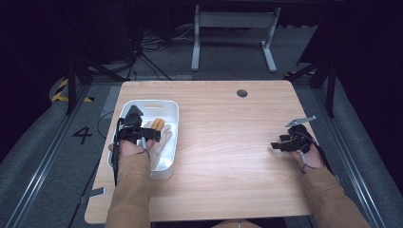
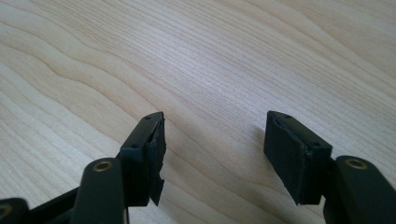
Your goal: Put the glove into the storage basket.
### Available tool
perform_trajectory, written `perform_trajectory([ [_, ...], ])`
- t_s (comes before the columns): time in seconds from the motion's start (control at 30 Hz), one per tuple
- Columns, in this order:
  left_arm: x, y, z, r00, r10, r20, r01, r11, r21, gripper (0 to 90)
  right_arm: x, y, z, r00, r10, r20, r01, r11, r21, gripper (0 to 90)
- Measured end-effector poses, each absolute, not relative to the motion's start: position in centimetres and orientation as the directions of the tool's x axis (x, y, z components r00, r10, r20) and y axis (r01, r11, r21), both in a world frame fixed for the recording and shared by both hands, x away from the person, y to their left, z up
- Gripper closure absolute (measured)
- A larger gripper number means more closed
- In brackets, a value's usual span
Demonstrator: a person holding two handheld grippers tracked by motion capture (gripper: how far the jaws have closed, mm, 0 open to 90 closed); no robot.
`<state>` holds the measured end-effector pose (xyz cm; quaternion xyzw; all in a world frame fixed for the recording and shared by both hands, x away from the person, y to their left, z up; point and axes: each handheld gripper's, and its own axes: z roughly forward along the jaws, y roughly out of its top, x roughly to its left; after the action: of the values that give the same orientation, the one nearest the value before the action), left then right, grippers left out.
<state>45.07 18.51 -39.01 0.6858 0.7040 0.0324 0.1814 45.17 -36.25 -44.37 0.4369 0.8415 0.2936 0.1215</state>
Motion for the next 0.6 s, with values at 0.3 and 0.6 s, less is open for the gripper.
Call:
perform_trajectory([
  [0.3, 45.1, 18.3, -37.2, 0.055, 0.964, -0.259, 0.923, 0.051, 0.383, 0.0, 45.0, -36.2, -44.2, -0.592, 0.805, 0.041, 0.658, 0.454, 0.601, 38.9],
  [0.6, 44.7, 18.3, -35.3, 0.115, 0.943, -0.312, 0.846, 0.072, 0.528, 0.3, 45.0, -36.3, -44.2, -0.592, 0.805, 0.043, 0.659, 0.452, 0.601, 38.9],
])
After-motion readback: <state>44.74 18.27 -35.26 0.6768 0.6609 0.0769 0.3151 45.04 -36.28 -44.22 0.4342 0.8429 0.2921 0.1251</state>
